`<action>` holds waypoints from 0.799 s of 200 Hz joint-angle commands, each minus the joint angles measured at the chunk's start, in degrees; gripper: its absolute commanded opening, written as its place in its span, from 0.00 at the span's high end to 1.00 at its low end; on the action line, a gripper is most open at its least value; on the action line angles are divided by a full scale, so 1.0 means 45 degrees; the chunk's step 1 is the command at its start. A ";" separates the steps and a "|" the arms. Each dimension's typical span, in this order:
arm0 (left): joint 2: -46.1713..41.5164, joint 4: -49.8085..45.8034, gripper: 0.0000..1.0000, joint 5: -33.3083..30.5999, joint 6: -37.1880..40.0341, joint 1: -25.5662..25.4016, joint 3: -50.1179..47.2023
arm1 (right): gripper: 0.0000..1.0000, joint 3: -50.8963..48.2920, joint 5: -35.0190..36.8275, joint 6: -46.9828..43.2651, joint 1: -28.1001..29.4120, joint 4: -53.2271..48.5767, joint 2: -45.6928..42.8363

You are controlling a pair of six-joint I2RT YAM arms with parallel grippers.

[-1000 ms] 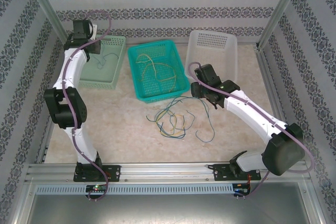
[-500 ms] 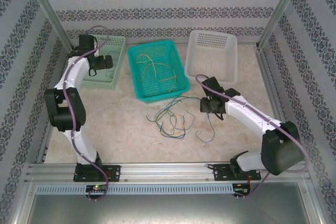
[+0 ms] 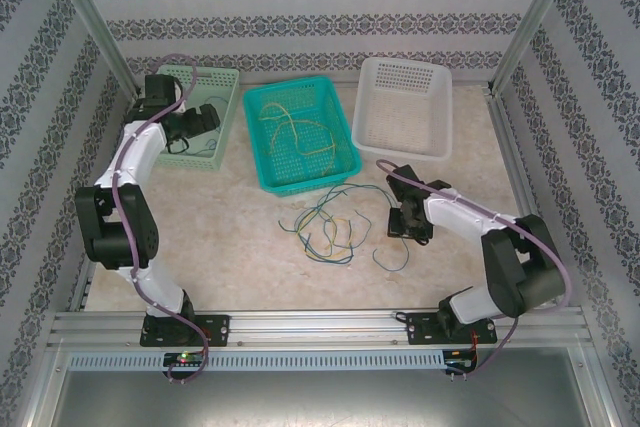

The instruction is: Untangle the cables

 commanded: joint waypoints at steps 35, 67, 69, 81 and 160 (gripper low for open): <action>-0.1999 0.1429 0.00 0.0779 -0.1131 -0.0029 -0.1559 | 0.72 0.0453 0.0685 -0.0497 0.0345 -0.0926 0.1177; -0.2479 0.1553 0.00 0.0805 -0.1129 -0.0029 -0.1827 | 0.90 0.1192 0.1042 -0.0777 0.0921 -0.1696 0.2025; -0.2489 0.1554 0.00 0.0816 -0.1127 -0.0029 -0.1828 | 0.91 0.1221 0.1027 -0.0786 0.0925 -0.1722 0.2051; -0.2534 0.1535 0.00 0.0926 -0.1146 -0.0029 -0.1833 | 0.99 0.1274 0.0998 -0.0881 0.0926 -0.1792 0.2130; -0.2926 0.1793 0.00 0.1264 -0.1275 -0.0046 -0.2345 | 1.00 0.1539 0.0610 -0.0647 0.0948 -0.2524 -0.1778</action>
